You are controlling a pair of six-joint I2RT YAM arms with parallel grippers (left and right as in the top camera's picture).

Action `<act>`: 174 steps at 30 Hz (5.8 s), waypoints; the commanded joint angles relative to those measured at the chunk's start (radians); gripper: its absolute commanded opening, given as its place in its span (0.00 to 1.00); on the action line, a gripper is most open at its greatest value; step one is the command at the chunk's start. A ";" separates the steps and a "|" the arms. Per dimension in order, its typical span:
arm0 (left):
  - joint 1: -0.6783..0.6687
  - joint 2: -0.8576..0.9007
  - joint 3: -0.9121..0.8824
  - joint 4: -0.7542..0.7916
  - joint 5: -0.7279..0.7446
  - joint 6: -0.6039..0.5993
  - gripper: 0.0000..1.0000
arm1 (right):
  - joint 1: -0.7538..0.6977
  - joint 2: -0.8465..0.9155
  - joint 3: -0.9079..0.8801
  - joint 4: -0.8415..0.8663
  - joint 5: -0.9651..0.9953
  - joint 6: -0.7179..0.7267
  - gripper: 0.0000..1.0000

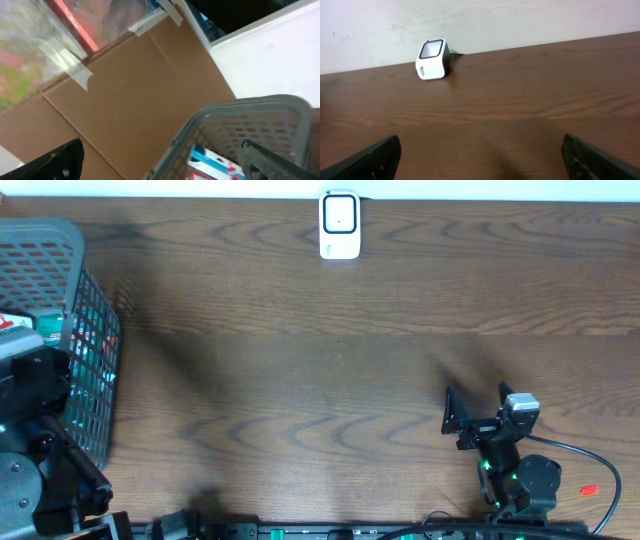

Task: Scan the item barcode
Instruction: 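Lower the left gripper into the basket toward the red dustpan pack, then grasp the red dustpan pack with the left gripper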

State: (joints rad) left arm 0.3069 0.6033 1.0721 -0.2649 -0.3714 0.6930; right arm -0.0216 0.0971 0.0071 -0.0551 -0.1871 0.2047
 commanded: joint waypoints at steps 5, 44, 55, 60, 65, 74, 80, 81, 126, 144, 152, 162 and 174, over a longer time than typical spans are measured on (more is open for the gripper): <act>0.006 0.002 -0.001 -0.063 0.039 -0.113 0.99 | 0.003 0.002 -0.002 -0.004 -0.001 0.004 0.99; -0.010 0.109 0.011 -0.520 -0.088 -0.288 0.96 | 0.003 0.002 -0.002 -0.002 -0.002 0.004 0.99; -0.010 0.108 0.157 -0.472 -0.090 -0.390 0.96 | 0.003 0.002 -0.002 -0.003 -0.002 0.004 0.99; 0.001 0.108 0.203 -0.385 -0.129 -0.419 0.97 | 0.003 0.002 -0.002 -0.005 -0.002 0.005 0.99; 0.069 0.111 0.204 -0.331 -0.197 -0.417 0.97 | 0.003 0.002 -0.002 -0.004 -0.002 0.005 0.99; 0.195 0.158 0.204 -0.312 -0.195 -0.418 0.97 | 0.003 0.002 -0.002 -0.004 -0.002 0.005 0.99; 0.235 0.215 0.204 -0.313 -0.194 -0.423 0.97 | 0.003 0.002 -0.002 -0.004 -0.002 0.004 0.99; 0.238 0.225 0.204 -0.315 -0.194 -0.422 0.97 | 0.003 0.002 -0.002 -0.004 -0.002 0.004 0.99; 0.379 0.356 0.201 -0.358 -0.198 -0.419 0.98 | 0.003 0.002 -0.002 -0.004 -0.002 0.004 0.99; 0.379 0.365 0.172 -0.359 -0.198 -0.420 0.98 | 0.003 0.002 -0.002 -0.004 -0.002 0.004 0.99; 0.438 0.435 0.169 -0.368 -0.198 -0.428 0.98 | 0.003 0.002 -0.002 -0.004 -0.002 0.004 0.99; 0.498 0.534 0.169 -0.375 -0.106 -0.429 0.98 | 0.003 0.002 -0.002 -0.005 -0.001 0.004 0.99; 0.585 0.697 0.169 -0.399 0.014 -0.422 0.98 | 0.003 0.053 -0.002 -0.005 0.000 0.003 0.99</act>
State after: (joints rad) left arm 0.8627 1.2762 1.2530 -0.6559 -0.4274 0.2810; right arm -0.0216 0.1291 0.0071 -0.0551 -0.1867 0.2047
